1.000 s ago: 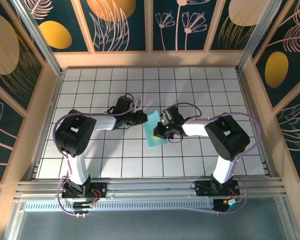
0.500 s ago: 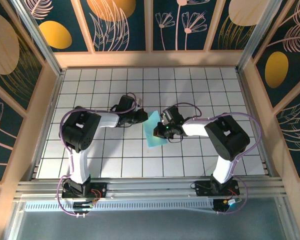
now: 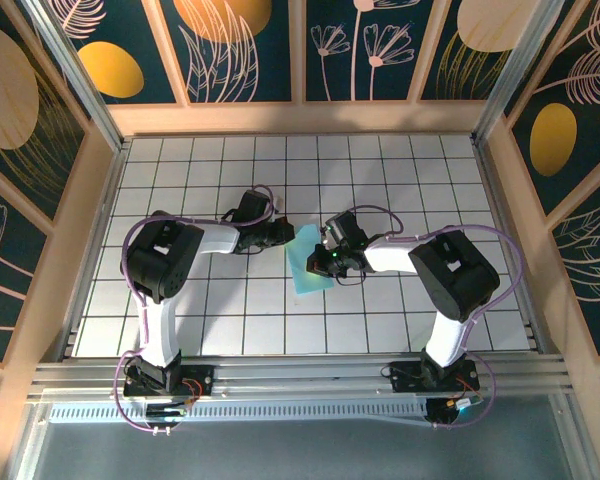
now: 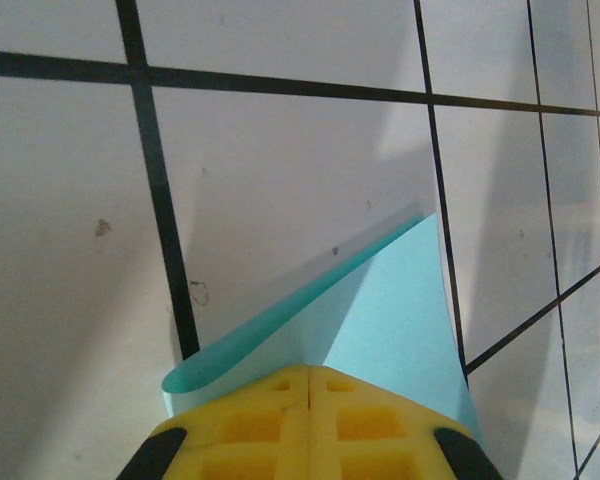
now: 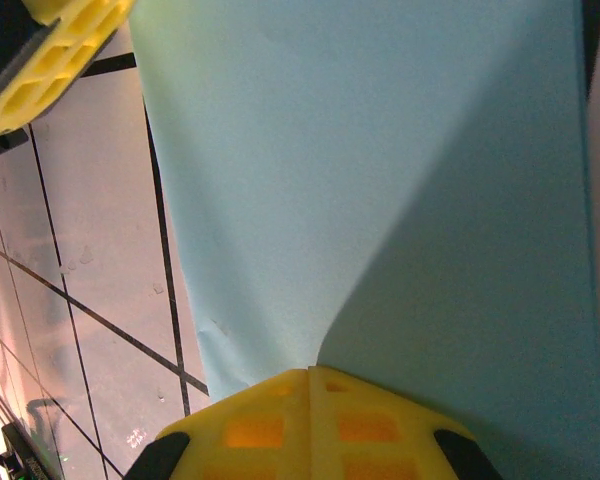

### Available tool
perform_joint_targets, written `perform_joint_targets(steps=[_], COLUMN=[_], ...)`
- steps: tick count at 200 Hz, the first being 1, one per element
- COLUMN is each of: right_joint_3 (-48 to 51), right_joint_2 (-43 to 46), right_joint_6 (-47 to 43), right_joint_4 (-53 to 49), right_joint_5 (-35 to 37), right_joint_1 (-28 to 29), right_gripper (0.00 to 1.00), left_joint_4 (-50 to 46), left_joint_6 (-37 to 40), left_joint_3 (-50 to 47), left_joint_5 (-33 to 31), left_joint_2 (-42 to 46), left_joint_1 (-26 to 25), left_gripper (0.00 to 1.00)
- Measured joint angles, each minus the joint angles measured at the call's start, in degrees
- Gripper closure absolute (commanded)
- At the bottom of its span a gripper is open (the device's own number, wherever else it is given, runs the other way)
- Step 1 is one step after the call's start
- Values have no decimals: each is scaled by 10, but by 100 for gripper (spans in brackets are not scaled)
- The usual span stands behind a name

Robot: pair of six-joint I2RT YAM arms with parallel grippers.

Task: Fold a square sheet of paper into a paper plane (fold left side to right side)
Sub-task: First fold the square sheet of paper in half at the center of the table.

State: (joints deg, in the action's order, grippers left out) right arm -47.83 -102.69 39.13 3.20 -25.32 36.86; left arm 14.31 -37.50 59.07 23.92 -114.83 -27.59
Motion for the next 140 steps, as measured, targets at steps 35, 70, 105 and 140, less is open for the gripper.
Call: perform_joint_targets(steps=[35, 70, 105, 140], right_joint_3=[0, 6, 22, 38], right_joint_2=[0, 0, 2, 5], right_joint_6=[2, 5, 24, 52], right_joint_4=[1, 13, 45, 78], right_joint_5=[0, -2, -7, -7], right_joint_1=[0, 0, 0, 0], right_gripper=[100, 100, 100, 100], left_joint_4=[-1, -7, -10, -11], left_joint_6=[1, 11, 25, 26], left_joint_3=[8, 20, 25, 5], left_joint_5=[-4, -25, -51, -60], left_joint_2=[-5, -10, -10, 16], left_joint_1=[13, 24, 38, 40], left_gripper=[100, 100, 100, 100])
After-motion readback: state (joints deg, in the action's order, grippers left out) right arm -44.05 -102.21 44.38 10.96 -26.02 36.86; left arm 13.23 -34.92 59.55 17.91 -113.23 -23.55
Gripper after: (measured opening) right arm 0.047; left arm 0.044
